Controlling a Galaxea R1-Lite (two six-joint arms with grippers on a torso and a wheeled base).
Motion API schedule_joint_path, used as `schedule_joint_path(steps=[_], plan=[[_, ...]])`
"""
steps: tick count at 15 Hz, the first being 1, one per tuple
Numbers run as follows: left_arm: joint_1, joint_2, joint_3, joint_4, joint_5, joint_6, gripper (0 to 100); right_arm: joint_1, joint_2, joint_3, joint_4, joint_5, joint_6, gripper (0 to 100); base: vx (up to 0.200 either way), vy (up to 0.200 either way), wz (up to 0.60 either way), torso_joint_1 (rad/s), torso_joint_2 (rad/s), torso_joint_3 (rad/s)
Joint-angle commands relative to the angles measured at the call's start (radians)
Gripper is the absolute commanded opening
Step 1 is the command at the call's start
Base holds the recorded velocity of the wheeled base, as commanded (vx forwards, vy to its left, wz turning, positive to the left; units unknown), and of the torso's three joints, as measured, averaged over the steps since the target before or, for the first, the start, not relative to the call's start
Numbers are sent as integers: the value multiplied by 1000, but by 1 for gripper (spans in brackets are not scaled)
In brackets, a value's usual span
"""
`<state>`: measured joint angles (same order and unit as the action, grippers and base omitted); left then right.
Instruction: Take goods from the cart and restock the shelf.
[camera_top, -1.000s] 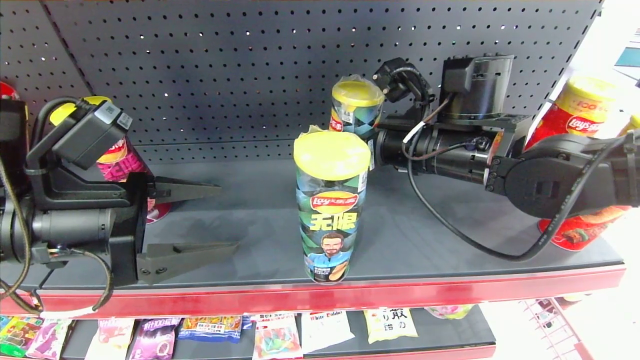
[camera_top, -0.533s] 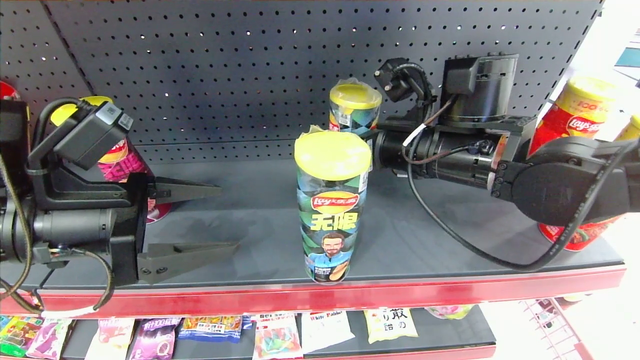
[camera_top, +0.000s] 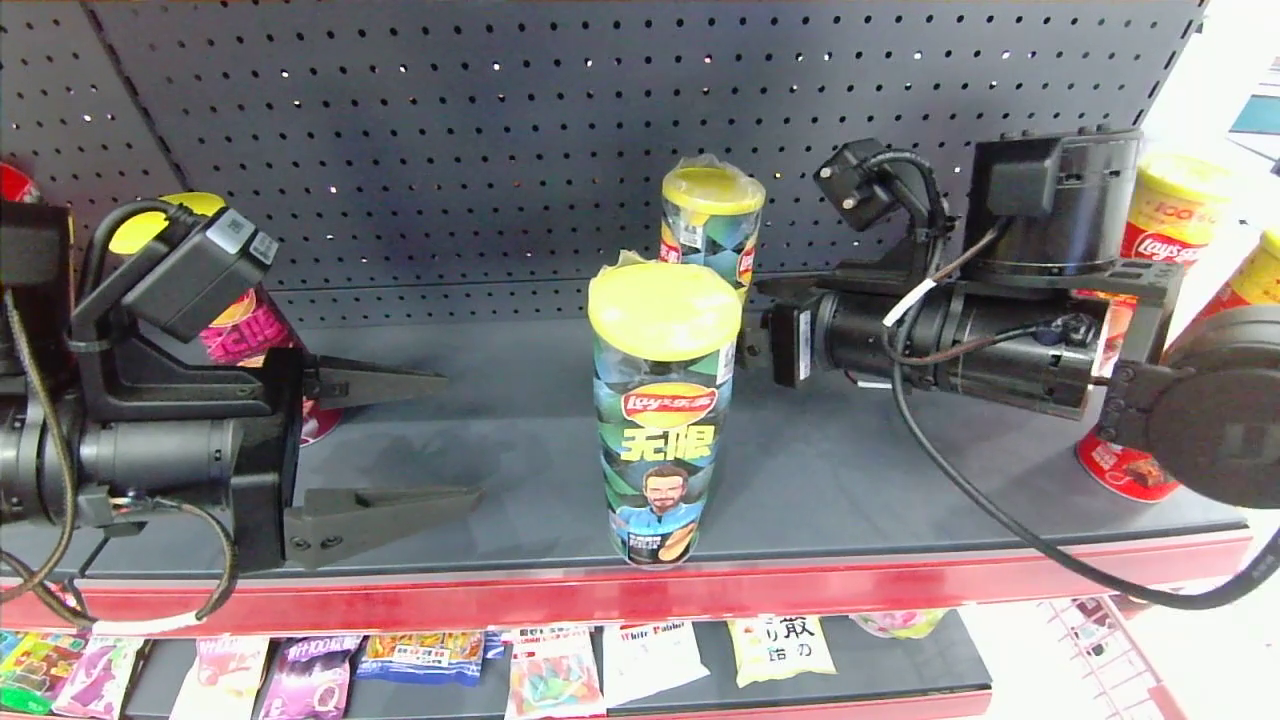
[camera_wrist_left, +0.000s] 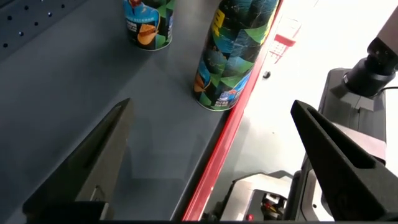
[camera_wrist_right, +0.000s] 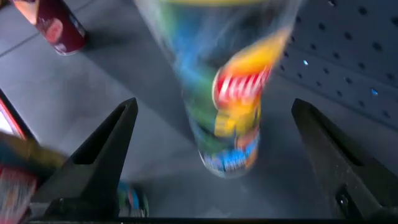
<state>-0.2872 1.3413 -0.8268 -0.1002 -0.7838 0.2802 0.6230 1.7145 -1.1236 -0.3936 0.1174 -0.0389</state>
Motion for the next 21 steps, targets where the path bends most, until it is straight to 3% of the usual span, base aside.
schedule_joint_path(steps=[1, 6, 10, 11, 13, 14, 15, 17, 21], plan=[[-1, 6, 0, -1, 0, 1, 100, -12, -44, 28, -1, 1, -1, 100, 0, 0, 0, 0, 0, 0], [-3, 15, 3, 1, 11, 2, 100, -72, -159, 153, 1, 1, -1, 100, 0, 0, 0, 0, 0, 0], [-30, 55, 2, 1, 113, 2, 100, -72, -323, 317, 2, -1, -2, 100, 0, 0, 0, 0, 0, 0], [-56, 75, 2, 1, 179, 4, 100, -71, -380, 383, 2, -1, -4, 100, 0, 0, 0, 0, 0, 0], [-86, 102, 2, 1, 253, 8, 100, -65, -455, 467, 2, -2, -7, 100, 0, 0, 0, 0, 0, 0], [-89, 131, 3, 1, 314, 50, 100, -65, -510, 518, 4, -2, -7, 100, 0, 0, 0, 0, 0, 0], [-89, 142, 5, 2, 331, 89, 100, -66, -535, 535, 4, -2, -7, 100, 0, 0, 0, 0, 0, 0], [-96, 180, 2, 1, 334, 132, 100, -69, -562, 541, 6, -12, -7, 100, 0, 0, 0, 0, 0, 0], [-153, 222, -8, -1, 339, 142, 100, -71, -566, 513, 6, -16, -7, 100, 0, 0, 0, 0, 0, 0]])
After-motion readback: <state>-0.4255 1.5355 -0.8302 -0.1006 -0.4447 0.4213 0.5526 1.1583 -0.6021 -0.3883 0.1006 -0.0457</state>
